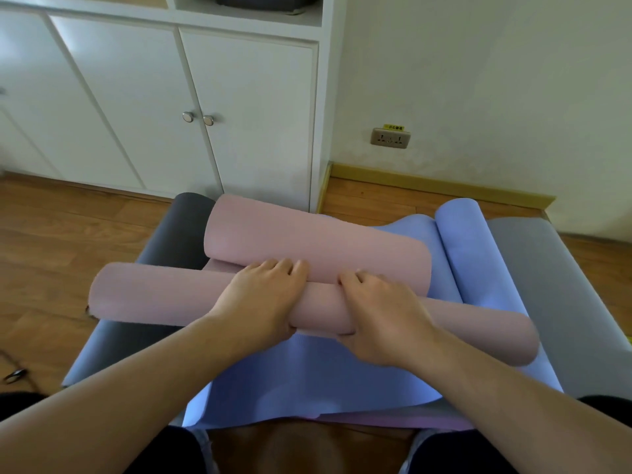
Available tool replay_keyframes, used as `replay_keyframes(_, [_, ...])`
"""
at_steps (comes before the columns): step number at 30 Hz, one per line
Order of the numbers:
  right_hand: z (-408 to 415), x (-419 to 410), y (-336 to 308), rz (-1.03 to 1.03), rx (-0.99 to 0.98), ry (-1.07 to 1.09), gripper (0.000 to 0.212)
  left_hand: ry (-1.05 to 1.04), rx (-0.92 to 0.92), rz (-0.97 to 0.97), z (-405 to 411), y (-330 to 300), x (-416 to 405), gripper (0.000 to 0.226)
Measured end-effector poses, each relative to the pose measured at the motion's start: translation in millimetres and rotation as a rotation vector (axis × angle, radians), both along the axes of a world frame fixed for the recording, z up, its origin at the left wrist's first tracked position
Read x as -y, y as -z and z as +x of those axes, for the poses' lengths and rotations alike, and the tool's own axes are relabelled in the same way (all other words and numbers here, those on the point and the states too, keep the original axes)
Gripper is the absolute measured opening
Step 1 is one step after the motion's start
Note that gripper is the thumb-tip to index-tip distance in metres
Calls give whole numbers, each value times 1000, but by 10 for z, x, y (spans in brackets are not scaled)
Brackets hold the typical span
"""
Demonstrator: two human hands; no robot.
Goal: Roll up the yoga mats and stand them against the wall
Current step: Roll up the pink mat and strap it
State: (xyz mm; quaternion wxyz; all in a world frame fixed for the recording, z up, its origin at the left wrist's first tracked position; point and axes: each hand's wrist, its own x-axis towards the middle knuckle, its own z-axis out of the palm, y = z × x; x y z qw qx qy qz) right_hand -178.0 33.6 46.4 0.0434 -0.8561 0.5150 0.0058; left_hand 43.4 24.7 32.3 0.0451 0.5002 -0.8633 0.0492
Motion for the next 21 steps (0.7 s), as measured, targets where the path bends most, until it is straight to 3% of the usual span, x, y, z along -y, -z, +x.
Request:
replay_keyframes(3, [-8, -15, -21, -51, -52, -34, 68, -85, -89, 158, 12, -100, 19, 57])
replay_keyframes(5, [-2, -14, -15, -64, -64, -33, 60, -84, -73, 179, 9, -170, 20, 57])
replay_keyframes(8, [-2, 18, -30, -46, -49, -2, 47, 8, -70, 57, -4, -160, -16, 53])
replay_keyframes(13, [-13, 23, -6, 19, -1, 53, 52, 16, 102, -64, -96, -31, -27, 73])
replay_keyframes(18, [-21, -66, 16, -48, -50, -22, 72, -25, -73, 97, -63, -88, 6, 54])
replay_keyframes(21, [-14, -63, 16, -46, -60, -22, 57, -20, -65, 103, -52, -177, -12, 49])
